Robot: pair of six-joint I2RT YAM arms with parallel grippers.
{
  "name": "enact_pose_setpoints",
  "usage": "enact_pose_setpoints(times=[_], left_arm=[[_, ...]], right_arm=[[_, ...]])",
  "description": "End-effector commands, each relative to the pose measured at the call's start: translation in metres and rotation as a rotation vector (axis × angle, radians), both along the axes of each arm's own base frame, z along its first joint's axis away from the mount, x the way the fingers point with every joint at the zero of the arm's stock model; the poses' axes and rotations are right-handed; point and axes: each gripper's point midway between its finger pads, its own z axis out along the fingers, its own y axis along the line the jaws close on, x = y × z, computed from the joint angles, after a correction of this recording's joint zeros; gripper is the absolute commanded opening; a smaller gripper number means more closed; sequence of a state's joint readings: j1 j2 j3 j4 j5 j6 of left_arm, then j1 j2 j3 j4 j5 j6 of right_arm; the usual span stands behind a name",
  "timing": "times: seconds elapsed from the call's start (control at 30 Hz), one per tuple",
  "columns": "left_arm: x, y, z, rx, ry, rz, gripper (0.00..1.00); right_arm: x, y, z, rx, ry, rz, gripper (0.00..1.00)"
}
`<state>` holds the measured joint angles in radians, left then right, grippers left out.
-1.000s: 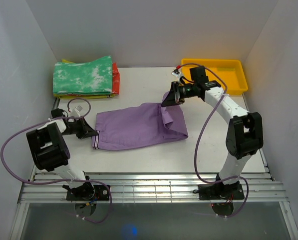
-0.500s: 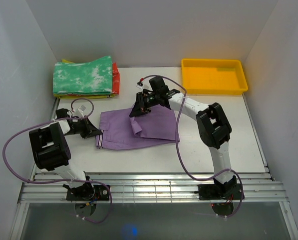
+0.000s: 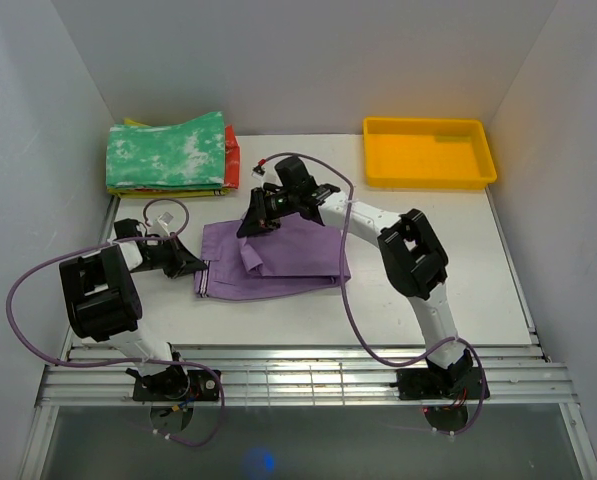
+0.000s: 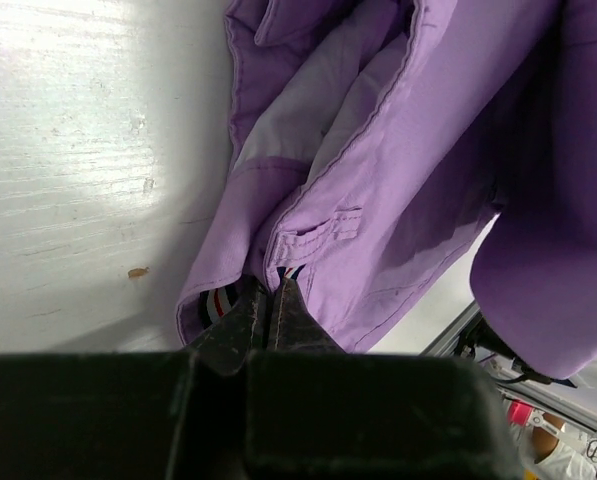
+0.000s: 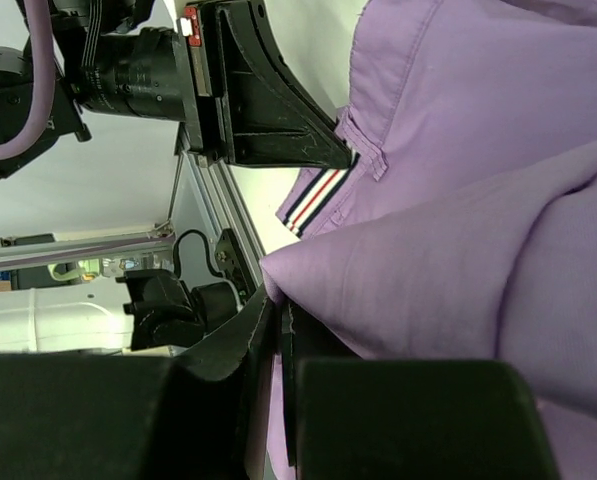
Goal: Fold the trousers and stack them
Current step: Fold the trousers
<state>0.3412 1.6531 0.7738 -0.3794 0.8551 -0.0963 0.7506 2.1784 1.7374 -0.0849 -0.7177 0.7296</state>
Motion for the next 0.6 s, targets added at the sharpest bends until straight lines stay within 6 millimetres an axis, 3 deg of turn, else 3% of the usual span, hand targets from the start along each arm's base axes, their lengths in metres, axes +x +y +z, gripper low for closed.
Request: enact_pose_setpoints(times=[0.0,0.4,0.57], left_arm=[[0.001,-0.008,0.010,-0.020,-0.042,-0.016,0.00],[-0.003,-0.011,0.012,-0.023,-0.056,-0.007,0.00],[-0.004,-0.010,0.011,-0.017,-0.056,-0.004,0.00]], right_arm=[[-0.001,0.025,0.018,0.065,-0.039,0.008,0.08],[-0.019,0.062,-0.007,0.081,-0.020,0.047,0.08],[-0.021,0.072,-0.002,0.106,-0.032,0.060,0.08]])
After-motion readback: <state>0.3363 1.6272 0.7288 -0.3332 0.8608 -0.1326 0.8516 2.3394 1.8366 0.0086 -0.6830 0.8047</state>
